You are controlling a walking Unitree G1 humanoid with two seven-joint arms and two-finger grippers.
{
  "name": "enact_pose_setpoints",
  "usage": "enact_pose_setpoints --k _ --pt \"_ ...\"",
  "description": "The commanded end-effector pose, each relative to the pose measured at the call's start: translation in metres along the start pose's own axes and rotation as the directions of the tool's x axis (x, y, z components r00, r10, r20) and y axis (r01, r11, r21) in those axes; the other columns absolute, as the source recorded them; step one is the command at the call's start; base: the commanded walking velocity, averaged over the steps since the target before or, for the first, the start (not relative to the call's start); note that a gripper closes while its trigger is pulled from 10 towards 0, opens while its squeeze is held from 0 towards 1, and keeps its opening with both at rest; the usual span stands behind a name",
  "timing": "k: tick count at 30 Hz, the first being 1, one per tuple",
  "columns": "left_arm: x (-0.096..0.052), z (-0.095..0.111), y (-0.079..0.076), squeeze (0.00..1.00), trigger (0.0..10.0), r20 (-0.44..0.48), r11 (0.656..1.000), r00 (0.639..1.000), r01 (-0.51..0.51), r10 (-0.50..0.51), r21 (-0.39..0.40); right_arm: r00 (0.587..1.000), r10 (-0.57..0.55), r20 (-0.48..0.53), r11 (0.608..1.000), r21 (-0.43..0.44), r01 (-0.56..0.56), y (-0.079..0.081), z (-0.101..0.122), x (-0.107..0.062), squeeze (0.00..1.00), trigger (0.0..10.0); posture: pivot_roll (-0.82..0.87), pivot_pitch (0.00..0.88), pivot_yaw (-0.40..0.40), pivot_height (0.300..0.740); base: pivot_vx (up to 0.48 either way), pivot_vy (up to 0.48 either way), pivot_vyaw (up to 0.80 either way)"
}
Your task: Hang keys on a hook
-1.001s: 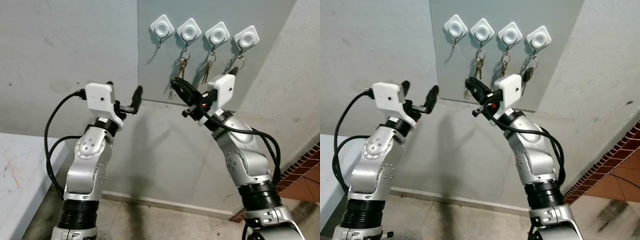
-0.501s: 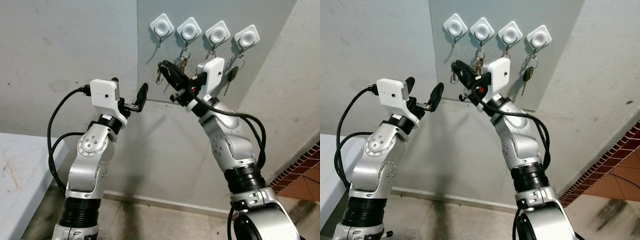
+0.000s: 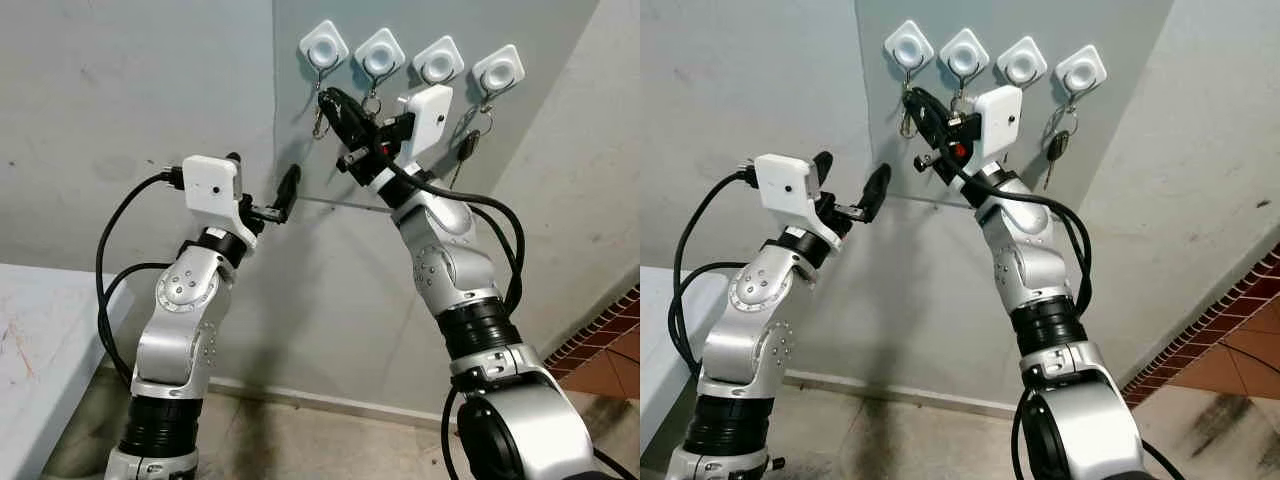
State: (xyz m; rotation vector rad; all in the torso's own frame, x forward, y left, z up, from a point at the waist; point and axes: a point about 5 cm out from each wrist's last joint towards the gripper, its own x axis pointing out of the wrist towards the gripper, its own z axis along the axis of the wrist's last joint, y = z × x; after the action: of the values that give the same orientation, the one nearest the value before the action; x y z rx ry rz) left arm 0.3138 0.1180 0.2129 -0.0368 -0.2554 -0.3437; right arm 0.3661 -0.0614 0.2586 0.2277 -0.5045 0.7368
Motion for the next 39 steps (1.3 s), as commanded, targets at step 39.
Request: enact_pose_setpoints --k 39 --pt "0.000 0.008 -0.001 0.00 10.0 0.027 1.000 1.000 -0.007 0.007 0.003 0.984 0.145 0.101 0.989 -0.003 -0.145 0.005 0.023 0.031 0.00 10.0 0.04 0.018 -0.096 0.740 0.000 0.000 0.00"
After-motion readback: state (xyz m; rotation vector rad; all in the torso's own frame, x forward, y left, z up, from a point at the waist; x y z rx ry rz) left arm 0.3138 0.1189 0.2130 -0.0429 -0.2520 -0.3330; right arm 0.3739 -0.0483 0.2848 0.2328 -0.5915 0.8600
